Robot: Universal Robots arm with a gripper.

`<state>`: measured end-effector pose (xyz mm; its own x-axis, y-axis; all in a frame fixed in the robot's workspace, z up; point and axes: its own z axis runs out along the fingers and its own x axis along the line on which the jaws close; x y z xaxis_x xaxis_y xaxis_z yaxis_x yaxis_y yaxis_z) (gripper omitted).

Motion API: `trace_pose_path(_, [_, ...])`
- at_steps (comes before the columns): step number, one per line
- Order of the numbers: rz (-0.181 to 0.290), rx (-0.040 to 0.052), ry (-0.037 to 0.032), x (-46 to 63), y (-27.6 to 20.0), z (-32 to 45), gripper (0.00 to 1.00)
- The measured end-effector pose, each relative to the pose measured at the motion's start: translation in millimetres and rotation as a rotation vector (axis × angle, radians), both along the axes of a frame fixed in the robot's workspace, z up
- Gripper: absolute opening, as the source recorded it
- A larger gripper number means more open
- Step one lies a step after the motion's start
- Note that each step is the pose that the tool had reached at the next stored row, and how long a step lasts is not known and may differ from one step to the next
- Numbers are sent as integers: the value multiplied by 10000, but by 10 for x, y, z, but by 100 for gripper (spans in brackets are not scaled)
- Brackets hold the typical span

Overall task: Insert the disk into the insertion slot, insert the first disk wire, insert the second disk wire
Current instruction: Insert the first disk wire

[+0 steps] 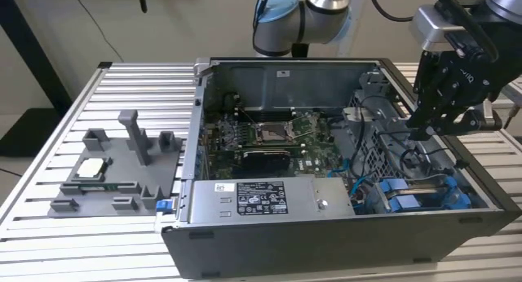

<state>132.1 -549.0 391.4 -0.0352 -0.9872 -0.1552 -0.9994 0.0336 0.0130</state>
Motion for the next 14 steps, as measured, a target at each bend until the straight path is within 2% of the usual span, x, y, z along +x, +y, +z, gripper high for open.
trace_pose_path(2, [0, 1, 0, 0, -1, -1, 31])
trace_pose_path(3, [-1, 0, 2, 1, -1, -1, 29])
trace_pose_path(4, [0, -5, 5, 3, -3, -4, 22])
trace_pose_path(5, [1, -48, 9, 7, -5, -6, 19])
trace_pose_path(7, [0, -179, 12, 15, -14, -11, 19])
trace_pose_path(9, [-1, -401, 12, 20, -19, -12, 19])
trace_pose_path(12, [-1, -840, 11, 27, -23, -13, 19])
trace_pose_path(14, [0, -1072, 11, 34, -24, -16, 19])
